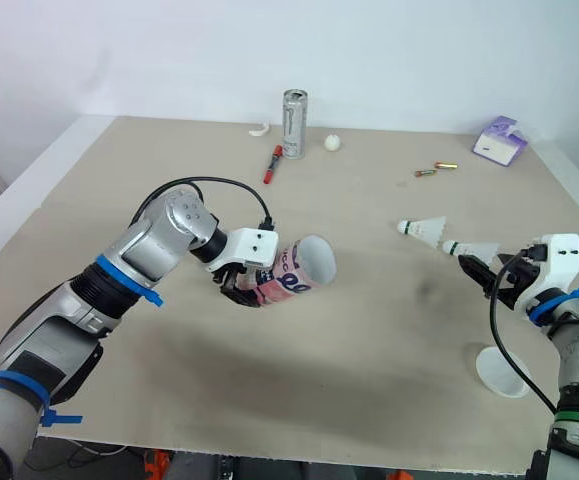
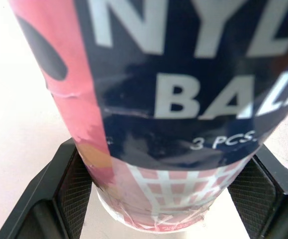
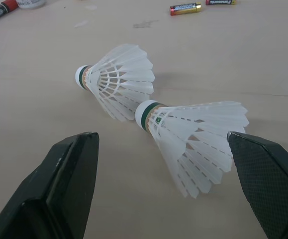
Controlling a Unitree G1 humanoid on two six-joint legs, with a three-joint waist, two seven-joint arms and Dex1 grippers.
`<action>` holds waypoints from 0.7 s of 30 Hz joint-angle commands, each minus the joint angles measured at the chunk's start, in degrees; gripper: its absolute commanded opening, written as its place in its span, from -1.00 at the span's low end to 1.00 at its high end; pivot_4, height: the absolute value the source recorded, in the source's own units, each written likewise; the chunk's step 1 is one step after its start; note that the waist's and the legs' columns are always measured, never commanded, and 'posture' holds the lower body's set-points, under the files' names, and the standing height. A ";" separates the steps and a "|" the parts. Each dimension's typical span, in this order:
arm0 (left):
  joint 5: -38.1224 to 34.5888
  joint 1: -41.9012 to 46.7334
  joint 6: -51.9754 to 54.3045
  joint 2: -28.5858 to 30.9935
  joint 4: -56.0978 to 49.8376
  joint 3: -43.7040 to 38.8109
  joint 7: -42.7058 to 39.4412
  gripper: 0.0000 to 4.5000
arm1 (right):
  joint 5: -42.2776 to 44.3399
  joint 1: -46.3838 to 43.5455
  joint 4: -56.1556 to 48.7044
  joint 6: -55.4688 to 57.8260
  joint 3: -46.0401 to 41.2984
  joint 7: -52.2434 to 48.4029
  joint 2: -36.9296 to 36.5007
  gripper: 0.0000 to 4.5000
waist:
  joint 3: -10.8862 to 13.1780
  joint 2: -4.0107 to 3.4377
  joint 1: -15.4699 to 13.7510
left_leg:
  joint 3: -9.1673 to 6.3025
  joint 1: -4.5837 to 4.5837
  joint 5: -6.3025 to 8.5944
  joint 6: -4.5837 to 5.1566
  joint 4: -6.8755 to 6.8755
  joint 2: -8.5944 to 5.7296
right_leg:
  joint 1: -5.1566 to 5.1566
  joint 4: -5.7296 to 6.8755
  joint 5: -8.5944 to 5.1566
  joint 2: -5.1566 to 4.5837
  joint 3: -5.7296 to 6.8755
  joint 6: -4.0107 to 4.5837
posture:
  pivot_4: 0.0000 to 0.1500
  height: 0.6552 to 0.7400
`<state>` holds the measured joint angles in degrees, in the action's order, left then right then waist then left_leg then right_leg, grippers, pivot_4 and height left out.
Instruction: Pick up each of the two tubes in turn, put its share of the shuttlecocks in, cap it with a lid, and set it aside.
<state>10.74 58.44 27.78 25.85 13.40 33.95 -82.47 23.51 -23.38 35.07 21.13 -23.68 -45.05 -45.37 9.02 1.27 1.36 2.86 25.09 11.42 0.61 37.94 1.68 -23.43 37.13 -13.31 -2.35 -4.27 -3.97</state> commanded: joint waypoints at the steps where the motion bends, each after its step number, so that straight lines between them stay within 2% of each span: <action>1: -0.21 0.12 0.35 0.37 -1.81 -0.52 0.34 0.62 | -1.04 -3.79 3.73 -2.41 0.24 -0.27 -0.84 0.20 | 0.00 0.00 0.01 | 0.01 0.00 0.00 0.00 0.00 0.00 | 0.00 0.00 0.01 -0.01 0.00 0.00 | 1.00 1.00; 2: -0.21 0.04 0.40 0.40 -1.86 -0.52 0.39 0.62 | -1.31 -4.40 4.74 -2.97 0.38 0.03 -0.78 0.15 | 0.00 0.00 0.01 | 0.01 0.00 0.00 0.00 0.00 0.00 | 0.00 0.00 0.00 -0.01 0.00 0.00 | 1.00 1.00; 3: -0.20 -0.04 0.42 0.44 -1.88 -0.51 0.42 0.62 | -1.57 -4.91 5.64 -3.52 0.46 0.29 -0.73 -0.06 | 0.00 0.00 0.01 | 0.01 0.00 0.00 0.00 0.00 -0.01 | 0.00 0.00 0.00 -0.01 0.00 -0.01 | 1.00 1.00; 5: -0.19 -0.17 0.57 0.48 -2.05 -0.48 0.47 0.62 | -1.75 -5.48 6.75 -4.11 0.48 0.35 -0.71 -0.26 | 0.00 -0.01 0.01 | 0.00 0.00 0.00 0.00 0.00 -0.01 | 0.00 0.00 0.01 -0.01 0.00 -0.01 | 1.00 1.00; 9: -0.31 -0.34 0.86 0.51 -2.35 -0.44 0.52 0.62 | -2.12 -6.06 8.21 -5.21 0.52 0.25 -0.73 -0.97 | 0.00 -0.01 0.05 | 0.00 -0.01 0.00 0.00 0.00 0.00 | 0.01 0.00 0.01 -0.01 0.00 -0.02 | 1.00 1.00; 17: -0.41 -0.20 0.64 0.06 -2.04 -0.22 0.71 0.62 | -2.60 -4.92 8.09 -8.11 -0.19 1.19 -0.52 -0.97 | 0.00 -0.01 0.07 | 0.00 -0.01 0.00 0.00 0.00 -0.01 | 0.01 0.00 0.02 -0.01 -0.01 -0.03 | 1.00 1.00; 20: -0.44 -0.38 0.56 0.01 -2.15 -0.12 0.68 0.62 | -2.56 -0.81 -0.77 -9.62 -1.83 3.62 -0.54 -0.97 | -0.01 -0.01 -0.02 | 0.01 -0.01 0.00 0.00 0.00 -0.01 | 0.01 0.00 0.02 -0.02 -0.01 -0.03 | 1.00 1.00; 21: -0.45 -0.44 0.52 0.07 -2.21 -0.13 0.65 0.62 | -3.06 1.92 -6.98 -10.50 -2.55 4.71 -0.80 -0.97 | -0.01 -0.03 0.00 | -0.01 0.00 0.00 0.00 -0.01 -0.02 | 0.01 0.00 0.01 -0.03 0.00 -0.04 | 1.00 1.00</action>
<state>10.66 57.96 28.06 25.86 12.72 33.94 -81.76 20.51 -25.23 40.51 13.15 -22.89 -42.65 -45.21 9.01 1.25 1.36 2.86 25.10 11.43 0.61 37.93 1.65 -23.41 37.13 -13.32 -2.38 -4.28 -4.02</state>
